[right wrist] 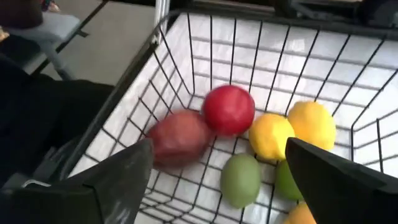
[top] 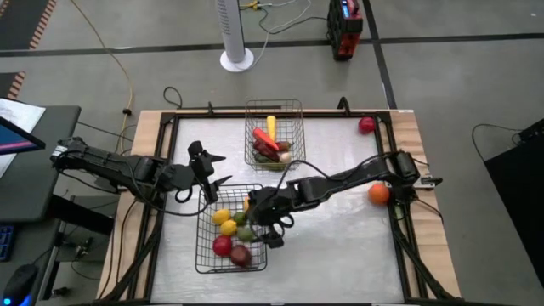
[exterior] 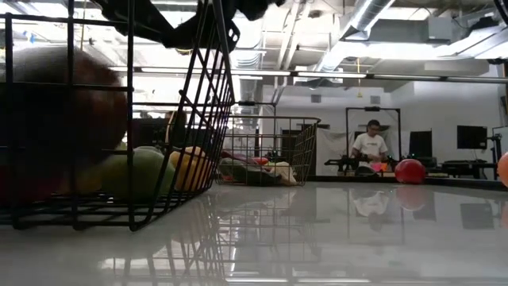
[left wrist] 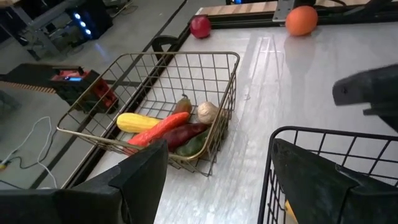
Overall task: Sort produce into baskets
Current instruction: Put the tomato into the black wire basket
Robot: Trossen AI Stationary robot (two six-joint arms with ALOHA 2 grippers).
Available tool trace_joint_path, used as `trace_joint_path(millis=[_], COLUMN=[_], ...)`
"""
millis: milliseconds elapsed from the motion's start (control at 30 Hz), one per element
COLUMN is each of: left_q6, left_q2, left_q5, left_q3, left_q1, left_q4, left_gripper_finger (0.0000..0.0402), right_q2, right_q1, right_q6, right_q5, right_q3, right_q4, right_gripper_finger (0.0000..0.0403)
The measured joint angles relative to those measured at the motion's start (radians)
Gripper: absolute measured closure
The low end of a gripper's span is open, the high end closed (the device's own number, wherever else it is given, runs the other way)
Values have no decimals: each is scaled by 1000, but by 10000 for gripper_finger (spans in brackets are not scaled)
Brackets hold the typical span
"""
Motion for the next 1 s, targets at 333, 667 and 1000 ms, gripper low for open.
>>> trace_joint_path(millis=[333, 667, 1000], left_q6=[-8, -18, -18], left_q2=[0, 0, 0], left_q5=[2, 6, 23], left_q3=[0, 0, 0], left_q1=[0, 0, 0], left_q4=[-1, -4, -7], left_gripper_finger=[127, 127, 127], right_q2=[-137, -299, -552], right_q1=[-30, -153, -457], right_q6=[-66, -43, 24], right_q5=[191, 523, 707], right_q3=[19, -34, -399], right_q4=[-247, -548, -569], right_gripper_finger=[31, 35, 35])
